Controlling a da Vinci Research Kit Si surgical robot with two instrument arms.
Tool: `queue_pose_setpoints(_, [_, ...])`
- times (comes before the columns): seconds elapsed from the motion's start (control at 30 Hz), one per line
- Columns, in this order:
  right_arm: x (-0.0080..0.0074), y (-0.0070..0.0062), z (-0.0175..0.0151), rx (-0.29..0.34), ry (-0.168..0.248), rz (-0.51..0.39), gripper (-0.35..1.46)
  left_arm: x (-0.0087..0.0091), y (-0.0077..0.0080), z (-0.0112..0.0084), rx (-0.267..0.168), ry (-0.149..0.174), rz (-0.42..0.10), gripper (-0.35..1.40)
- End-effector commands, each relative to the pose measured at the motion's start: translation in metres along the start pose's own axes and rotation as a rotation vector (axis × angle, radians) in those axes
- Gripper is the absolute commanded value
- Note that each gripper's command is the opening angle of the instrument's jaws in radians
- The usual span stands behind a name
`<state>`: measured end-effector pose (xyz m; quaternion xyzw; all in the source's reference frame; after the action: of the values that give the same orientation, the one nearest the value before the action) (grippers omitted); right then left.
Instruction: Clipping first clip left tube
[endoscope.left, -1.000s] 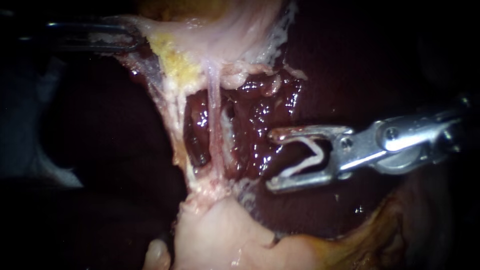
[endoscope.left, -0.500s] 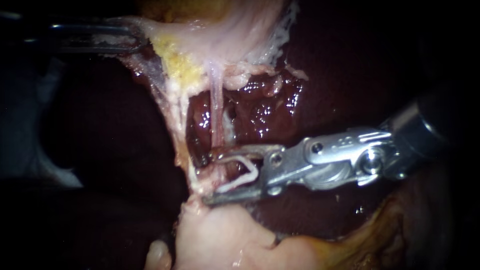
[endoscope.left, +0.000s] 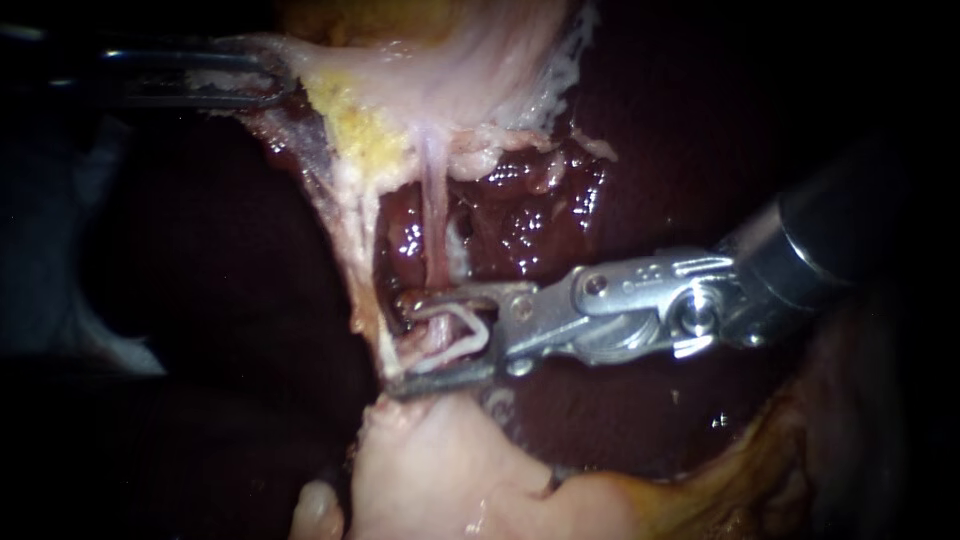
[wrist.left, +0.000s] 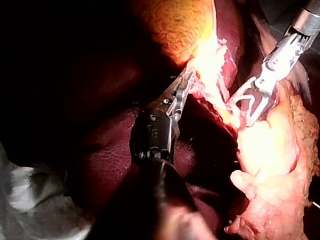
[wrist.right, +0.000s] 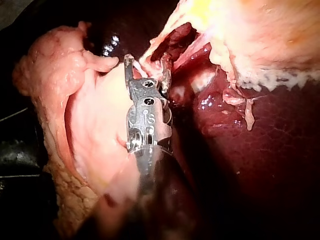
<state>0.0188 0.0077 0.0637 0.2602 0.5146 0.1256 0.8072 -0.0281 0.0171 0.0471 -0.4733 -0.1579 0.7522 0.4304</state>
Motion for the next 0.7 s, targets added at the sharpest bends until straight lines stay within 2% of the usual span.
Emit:
queue_pose_setpoints(0.03, [0.0002,0.0,0.0004,0.001,0.008,0.0,0.5,0.0,0.0001,0.0,0.0,0.0,0.0,-0.35])
queue_pose_setpoints(0.13, [0.0006,0.0,0.0015,0.013,0.025,-0.001,0.5,0.0001,0.0001,0.0001,-0.002,0.0,0.006,-0.35])
queue_pose_setpoints(0.4, [0.0007,-0.0006,0.0046,0.096,0.031,-0.016,0.49,0.0001,0.0003,0.0002,-0.001,0.0,0.005,-0.35])
queue_pose_setpoints(0.53, [0.0005,-0.001,0.0063,0.1,0.038,-0.008,0.49,0.0001,0.0003,0.0003,0.0,0.0,0.005,-0.35])
queue_pose_setpoints(0.7, [0.0001,-0.0015,0.0079,0.101,0.05,0.049,0.49,0.0002,0.0004,0.0004,0.001,0.0,0.005,-0.35])
